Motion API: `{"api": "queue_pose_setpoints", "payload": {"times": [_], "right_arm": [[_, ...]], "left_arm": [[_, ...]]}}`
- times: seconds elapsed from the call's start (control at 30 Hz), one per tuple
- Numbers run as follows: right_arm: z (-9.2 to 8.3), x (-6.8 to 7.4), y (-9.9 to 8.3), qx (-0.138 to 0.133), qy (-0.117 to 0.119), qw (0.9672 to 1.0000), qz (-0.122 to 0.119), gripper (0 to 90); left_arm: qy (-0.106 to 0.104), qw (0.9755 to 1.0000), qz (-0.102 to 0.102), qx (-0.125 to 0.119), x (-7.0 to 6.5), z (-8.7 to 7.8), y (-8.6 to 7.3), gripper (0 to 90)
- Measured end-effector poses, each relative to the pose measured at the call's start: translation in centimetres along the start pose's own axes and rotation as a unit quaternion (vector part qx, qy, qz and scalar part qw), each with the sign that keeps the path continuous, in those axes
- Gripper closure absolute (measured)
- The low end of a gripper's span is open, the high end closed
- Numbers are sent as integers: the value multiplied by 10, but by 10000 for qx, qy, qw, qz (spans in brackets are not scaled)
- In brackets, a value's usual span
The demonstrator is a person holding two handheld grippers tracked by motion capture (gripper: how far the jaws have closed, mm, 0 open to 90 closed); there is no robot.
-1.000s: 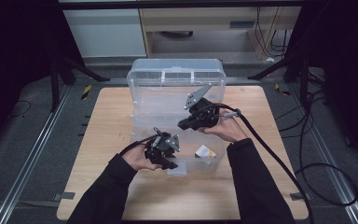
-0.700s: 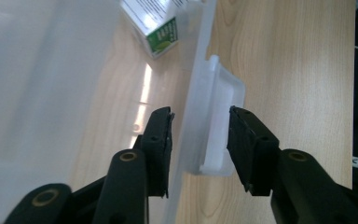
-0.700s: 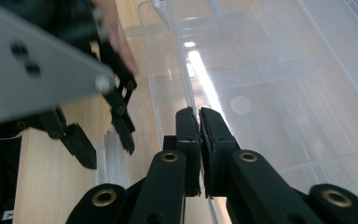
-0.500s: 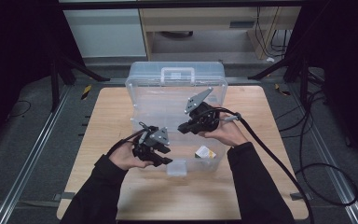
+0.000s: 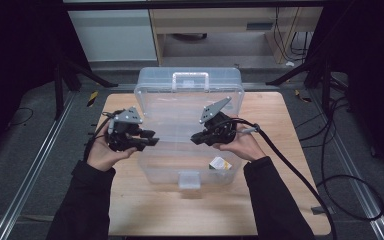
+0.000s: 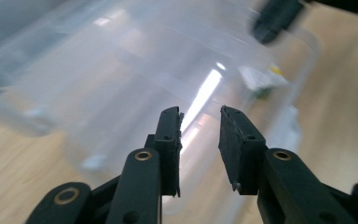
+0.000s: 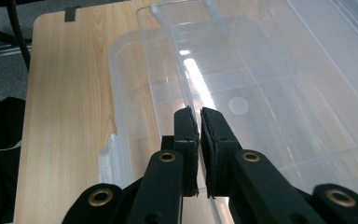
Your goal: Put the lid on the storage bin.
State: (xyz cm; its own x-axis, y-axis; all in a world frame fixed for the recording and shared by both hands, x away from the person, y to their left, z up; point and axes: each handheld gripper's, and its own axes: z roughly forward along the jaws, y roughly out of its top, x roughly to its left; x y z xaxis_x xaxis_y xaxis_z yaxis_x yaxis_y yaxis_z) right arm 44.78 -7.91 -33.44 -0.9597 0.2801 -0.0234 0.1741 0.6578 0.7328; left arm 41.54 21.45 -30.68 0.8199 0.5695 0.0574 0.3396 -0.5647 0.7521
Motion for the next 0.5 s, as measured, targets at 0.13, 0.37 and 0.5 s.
{"api": "queue_pose_setpoints", "payload": {"times": [0.13,0.37,0.5], "right_arm": [[0,2,-2,-11,-67,10000,-41,848],[1,7,-4,-9,-121,9999,-54,845],[1,9,-4,0,-164,9999,-39,839]], "left_arm": [[389,9970,-489,-464,17,-9,-1,742],[743,9890,-1083,-683,41,-7,-2,799],[840,9847,-1257,-863,47,-5,-2,833]]}}
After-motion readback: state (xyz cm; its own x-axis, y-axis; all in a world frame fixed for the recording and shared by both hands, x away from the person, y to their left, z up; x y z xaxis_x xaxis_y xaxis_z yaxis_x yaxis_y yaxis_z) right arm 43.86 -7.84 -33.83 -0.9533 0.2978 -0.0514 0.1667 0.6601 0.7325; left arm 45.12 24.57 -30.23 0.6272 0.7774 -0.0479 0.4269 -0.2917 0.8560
